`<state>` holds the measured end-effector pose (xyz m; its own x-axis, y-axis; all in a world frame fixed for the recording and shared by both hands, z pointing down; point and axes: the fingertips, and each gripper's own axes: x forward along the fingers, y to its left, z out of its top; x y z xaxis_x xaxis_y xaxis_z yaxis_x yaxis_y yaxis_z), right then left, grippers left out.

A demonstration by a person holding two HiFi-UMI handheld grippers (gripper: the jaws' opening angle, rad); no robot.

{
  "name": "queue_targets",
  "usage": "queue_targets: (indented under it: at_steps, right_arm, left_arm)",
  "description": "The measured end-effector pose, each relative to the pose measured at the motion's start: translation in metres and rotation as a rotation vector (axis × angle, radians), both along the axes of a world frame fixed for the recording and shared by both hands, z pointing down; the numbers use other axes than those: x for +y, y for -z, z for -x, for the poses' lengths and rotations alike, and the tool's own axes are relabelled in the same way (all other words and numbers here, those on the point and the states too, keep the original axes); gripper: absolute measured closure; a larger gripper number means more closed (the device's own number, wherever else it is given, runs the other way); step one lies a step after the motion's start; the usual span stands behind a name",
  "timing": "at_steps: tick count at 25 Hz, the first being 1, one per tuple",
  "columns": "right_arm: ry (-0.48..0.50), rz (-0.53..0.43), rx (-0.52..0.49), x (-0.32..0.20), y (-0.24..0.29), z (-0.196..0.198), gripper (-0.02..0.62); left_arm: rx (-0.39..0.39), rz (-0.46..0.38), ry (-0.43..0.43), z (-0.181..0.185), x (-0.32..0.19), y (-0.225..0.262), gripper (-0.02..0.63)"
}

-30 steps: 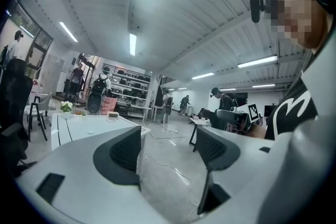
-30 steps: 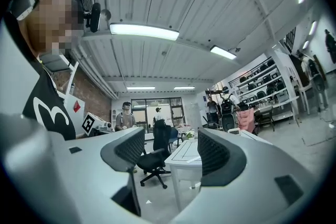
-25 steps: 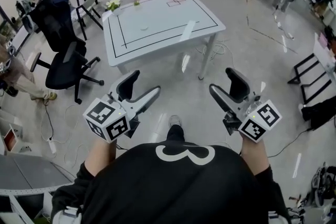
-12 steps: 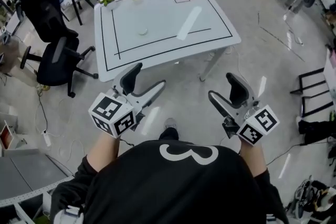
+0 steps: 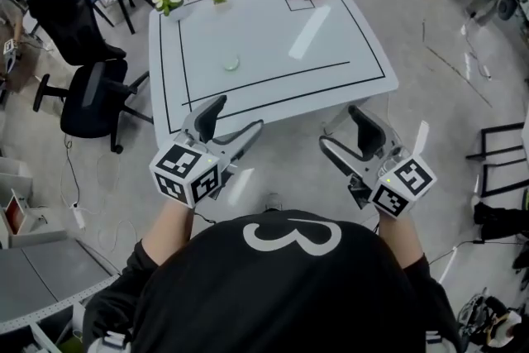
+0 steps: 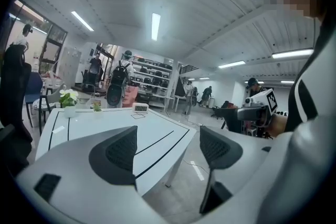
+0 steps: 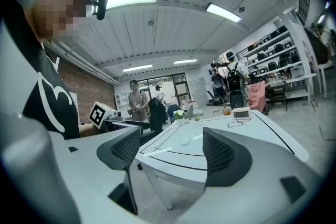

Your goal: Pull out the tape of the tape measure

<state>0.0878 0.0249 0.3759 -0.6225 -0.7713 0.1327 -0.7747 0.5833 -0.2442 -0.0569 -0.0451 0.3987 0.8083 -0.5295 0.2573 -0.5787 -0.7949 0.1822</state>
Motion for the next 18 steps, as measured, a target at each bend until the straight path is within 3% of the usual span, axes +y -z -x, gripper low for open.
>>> queue_targets:
  at_steps: [10,14,18]
  right_arm:
    - [0.085,0.046,-0.015,-0.044,-0.02,0.008,0.23]
    - [0.13,0.035,-0.018,-0.069,-0.015,0.008,0.23]
    - [0.174,0.028,-0.028,-0.104,-0.009,0.007,0.23]
  left_arm:
    - [-0.081,0.043,0.105,0.019,-0.059,-0.043,0.245]
    - [-0.083,0.089,0.131,0.016,-0.08,-0.059,0.246]
    - [-0.136,0.105,0.168,0.016,-0.105,-0.073,0.245]
